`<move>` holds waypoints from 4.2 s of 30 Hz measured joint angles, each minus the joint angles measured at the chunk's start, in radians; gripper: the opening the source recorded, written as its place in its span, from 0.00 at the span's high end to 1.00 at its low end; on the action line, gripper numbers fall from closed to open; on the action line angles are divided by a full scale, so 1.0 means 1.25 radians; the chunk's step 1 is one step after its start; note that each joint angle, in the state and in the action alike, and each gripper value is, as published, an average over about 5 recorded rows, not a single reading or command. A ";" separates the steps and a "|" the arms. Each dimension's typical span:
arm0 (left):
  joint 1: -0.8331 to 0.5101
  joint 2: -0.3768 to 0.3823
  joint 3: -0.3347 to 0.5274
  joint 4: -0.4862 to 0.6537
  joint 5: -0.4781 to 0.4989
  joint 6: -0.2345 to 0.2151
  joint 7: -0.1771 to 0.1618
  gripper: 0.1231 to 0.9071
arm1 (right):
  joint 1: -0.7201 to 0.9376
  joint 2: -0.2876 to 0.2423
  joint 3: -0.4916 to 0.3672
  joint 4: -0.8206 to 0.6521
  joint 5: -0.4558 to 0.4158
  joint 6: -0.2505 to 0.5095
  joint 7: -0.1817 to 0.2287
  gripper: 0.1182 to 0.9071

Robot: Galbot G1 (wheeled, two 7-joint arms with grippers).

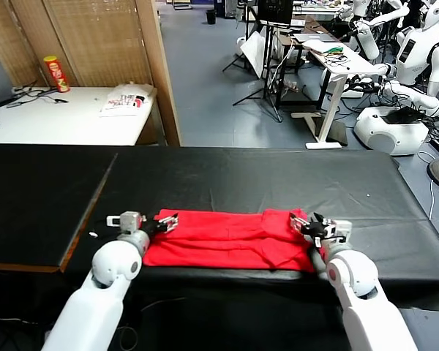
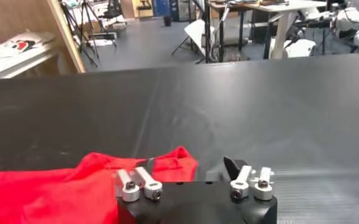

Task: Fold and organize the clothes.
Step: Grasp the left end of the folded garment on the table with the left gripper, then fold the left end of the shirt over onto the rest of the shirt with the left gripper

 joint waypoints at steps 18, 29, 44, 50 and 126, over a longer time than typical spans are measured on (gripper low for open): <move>0.005 -0.050 0.000 0.039 0.168 -0.102 -0.010 0.86 | -0.039 0.032 0.003 0.021 -0.061 0.062 -0.022 0.78; 0.029 0.001 -0.030 -0.002 0.129 -0.112 -0.017 0.18 | -0.099 -0.015 0.036 0.141 -0.037 0.052 -0.030 0.16; 0.150 -0.045 -0.090 -0.141 -0.040 -0.125 -0.037 0.14 | -0.145 -0.028 0.048 0.233 -0.020 0.051 -0.030 0.14; 0.187 -0.063 -0.101 -0.136 0.013 -0.154 -0.006 0.14 | -0.152 -0.030 0.050 0.246 -0.014 0.051 -0.035 0.14; 0.173 -0.156 0.126 -0.217 0.110 -0.166 -0.016 0.95 | -0.192 0.052 0.057 0.269 -0.106 0.060 -0.042 0.14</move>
